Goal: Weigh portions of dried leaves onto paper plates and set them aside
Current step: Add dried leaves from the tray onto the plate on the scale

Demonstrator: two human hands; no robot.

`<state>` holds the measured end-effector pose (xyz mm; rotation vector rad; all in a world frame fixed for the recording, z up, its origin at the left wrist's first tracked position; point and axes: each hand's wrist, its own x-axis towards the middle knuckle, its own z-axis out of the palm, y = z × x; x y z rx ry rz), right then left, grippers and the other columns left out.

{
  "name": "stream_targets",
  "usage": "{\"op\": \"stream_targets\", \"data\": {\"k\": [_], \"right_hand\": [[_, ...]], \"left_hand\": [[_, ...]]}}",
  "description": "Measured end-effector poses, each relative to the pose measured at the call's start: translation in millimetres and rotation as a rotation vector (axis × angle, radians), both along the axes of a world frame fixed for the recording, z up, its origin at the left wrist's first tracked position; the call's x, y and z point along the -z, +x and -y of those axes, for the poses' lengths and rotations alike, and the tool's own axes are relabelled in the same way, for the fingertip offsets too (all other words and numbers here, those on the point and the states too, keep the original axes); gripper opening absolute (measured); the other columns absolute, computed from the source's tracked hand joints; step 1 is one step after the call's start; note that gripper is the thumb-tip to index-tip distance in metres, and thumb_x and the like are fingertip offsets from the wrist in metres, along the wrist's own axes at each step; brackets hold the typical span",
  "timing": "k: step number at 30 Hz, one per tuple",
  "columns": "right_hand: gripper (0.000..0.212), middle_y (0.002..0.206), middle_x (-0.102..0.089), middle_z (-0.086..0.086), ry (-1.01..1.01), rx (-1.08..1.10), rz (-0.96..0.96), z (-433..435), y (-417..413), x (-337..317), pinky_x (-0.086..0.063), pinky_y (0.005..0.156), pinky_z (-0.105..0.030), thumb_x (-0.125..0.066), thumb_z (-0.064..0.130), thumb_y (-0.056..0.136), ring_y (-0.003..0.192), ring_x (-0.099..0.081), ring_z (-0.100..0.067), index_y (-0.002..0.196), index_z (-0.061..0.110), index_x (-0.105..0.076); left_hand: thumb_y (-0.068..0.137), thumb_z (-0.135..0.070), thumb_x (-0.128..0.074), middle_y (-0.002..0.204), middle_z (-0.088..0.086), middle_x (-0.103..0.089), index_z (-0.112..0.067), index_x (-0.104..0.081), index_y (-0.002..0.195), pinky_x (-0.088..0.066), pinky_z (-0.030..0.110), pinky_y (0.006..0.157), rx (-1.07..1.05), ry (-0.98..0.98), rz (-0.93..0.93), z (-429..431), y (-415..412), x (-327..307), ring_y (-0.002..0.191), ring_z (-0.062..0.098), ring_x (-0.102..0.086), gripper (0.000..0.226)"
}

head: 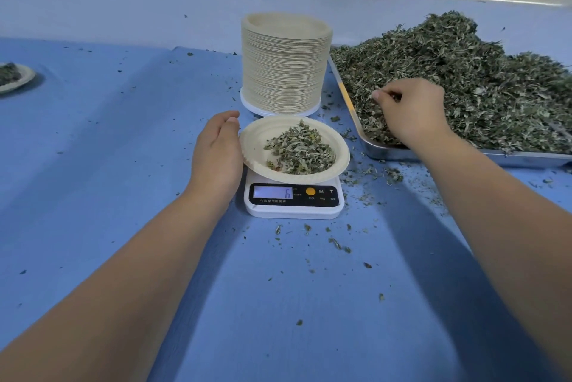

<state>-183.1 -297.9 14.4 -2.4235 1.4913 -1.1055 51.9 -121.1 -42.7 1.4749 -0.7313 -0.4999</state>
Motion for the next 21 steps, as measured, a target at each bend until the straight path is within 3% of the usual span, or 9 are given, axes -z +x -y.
{"op": "stream_targets", "data": {"k": [4,9,11,14,16,20,21], "right_hand": [[0.030,0.073,-0.068,-0.001,-0.052,-0.092,0.055,-16,20,-21,-0.034,0.058,-0.020,-0.061,0.037,0.099,0.061,-0.052,-0.013,0.085,0.015,-0.075],[0.022,0.078,-0.072,0.007,-0.059,-0.359,0.108,-54,73,-40,-0.047,0.072,-0.023,-0.066,0.038,0.095,0.071,-0.060,-0.007,0.091,0.020,-0.079],[0.025,0.074,-0.071,0.008,-0.051,-0.446,0.050,-65,92,-39,-0.046,0.066,-0.024,-0.066,0.039,0.095,0.067,-0.060,-0.005,0.087,0.018,-0.078],[0.032,0.077,-0.071,-0.004,-0.058,-0.523,-0.175,-75,114,-34,-0.043,0.068,-0.032,-0.060,0.038,0.098,0.073,-0.061,-0.018,0.089,0.012,-0.077],[0.033,0.072,-0.069,-0.003,-0.019,-0.546,-0.282,-75,119,-31,-0.038,0.062,-0.031,-0.059,0.036,0.099,0.070,-0.058,-0.019,0.085,0.013,-0.077],[0.040,0.074,-0.067,-0.016,0.056,-0.546,-0.311,-75,121,-34,-0.032,0.058,-0.030,-0.058,0.035,0.099,0.065,-0.053,-0.024,0.083,0.002,-0.071],[0.038,0.072,-0.067,-0.013,0.071,-0.550,-0.281,-76,119,-36,-0.032,0.055,-0.026,-0.058,0.035,0.099,0.062,-0.052,-0.019,0.085,0.003,-0.073]], "left_hand": [[0.093,-0.042,-0.038,0.127,-0.019,-0.057,-0.032,-0.061,0.129,-0.040,0.041,0.111,0.001,0.002,-0.002,0,0,-1,0.124,0.006,-0.053,0.044],[0.090,-0.044,-0.037,0.127,-0.020,-0.057,-0.032,-0.060,0.130,-0.039,0.040,0.112,0.007,0.011,0.001,-1,-1,-2,0.124,0.006,-0.053,0.047],[0.090,-0.044,-0.038,0.124,-0.021,-0.058,-0.032,-0.061,0.128,-0.040,0.040,0.111,0.010,0.010,-0.005,-2,-1,-2,0.123,0.005,-0.053,0.046],[0.093,-0.042,-0.038,0.124,-0.021,-0.058,-0.032,-0.061,0.128,-0.041,0.041,0.110,0.021,0.013,-0.002,-2,0,-3,0.122,0.006,-0.054,0.043],[0.092,-0.042,-0.038,0.124,-0.020,-0.058,-0.032,-0.062,0.127,-0.041,0.041,0.110,0.026,0.011,0.004,-2,-1,-4,0.121,0.006,-0.054,0.043],[0.093,-0.041,-0.038,0.121,-0.022,-0.058,-0.032,-0.063,0.126,-0.040,0.040,0.111,0.033,0.007,0.005,-3,-1,-6,0.122,0.007,-0.054,0.042],[0.096,-0.039,-0.038,0.121,-0.022,-0.058,-0.032,-0.063,0.126,-0.039,0.040,0.111,0.034,0.005,0.005,-3,-1,-6,0.122,0.007,-0.054,0.040]]}}
